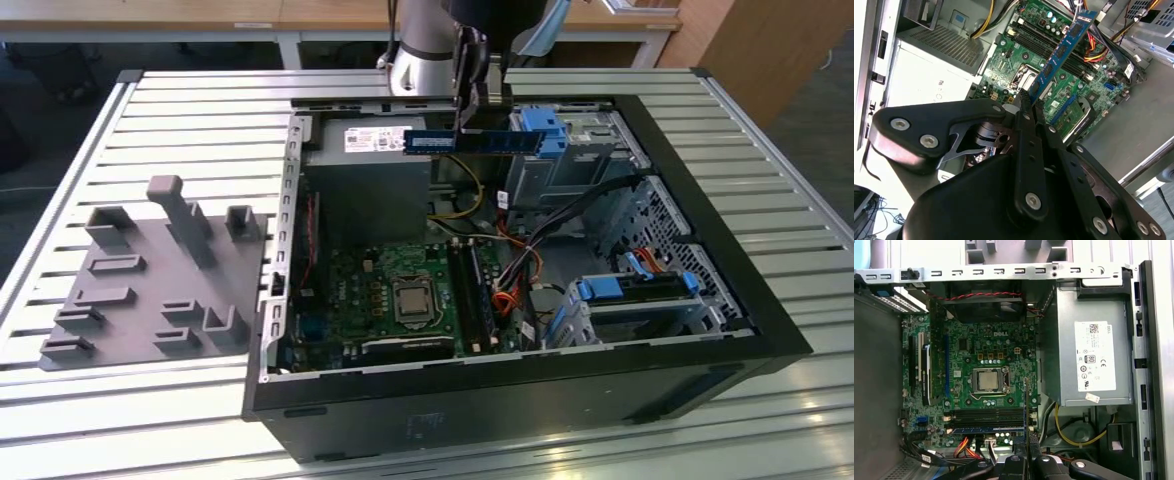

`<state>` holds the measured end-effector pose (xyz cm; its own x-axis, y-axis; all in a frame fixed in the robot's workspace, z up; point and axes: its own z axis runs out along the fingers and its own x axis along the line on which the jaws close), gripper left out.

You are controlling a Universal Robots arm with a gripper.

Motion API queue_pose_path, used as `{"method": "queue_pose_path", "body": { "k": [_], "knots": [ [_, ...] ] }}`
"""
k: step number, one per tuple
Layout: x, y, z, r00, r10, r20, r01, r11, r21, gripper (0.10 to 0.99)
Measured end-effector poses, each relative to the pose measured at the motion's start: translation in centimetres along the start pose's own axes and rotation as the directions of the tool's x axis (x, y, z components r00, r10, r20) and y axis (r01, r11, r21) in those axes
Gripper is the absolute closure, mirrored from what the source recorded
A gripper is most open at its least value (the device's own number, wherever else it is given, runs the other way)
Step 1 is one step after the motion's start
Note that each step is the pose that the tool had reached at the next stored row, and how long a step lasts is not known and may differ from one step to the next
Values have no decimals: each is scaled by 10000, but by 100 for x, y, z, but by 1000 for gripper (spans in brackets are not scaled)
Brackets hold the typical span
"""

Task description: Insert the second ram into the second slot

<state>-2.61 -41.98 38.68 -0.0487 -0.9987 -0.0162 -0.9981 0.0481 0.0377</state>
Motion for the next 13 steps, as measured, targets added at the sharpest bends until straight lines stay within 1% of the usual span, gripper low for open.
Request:
{"method": "queue_pose_path", "body": {
  "k": [13],
  "knots": [
    [2, 0, 1, 9999, 116, 4, -116, 9999, 1, 949]
  ]
}}
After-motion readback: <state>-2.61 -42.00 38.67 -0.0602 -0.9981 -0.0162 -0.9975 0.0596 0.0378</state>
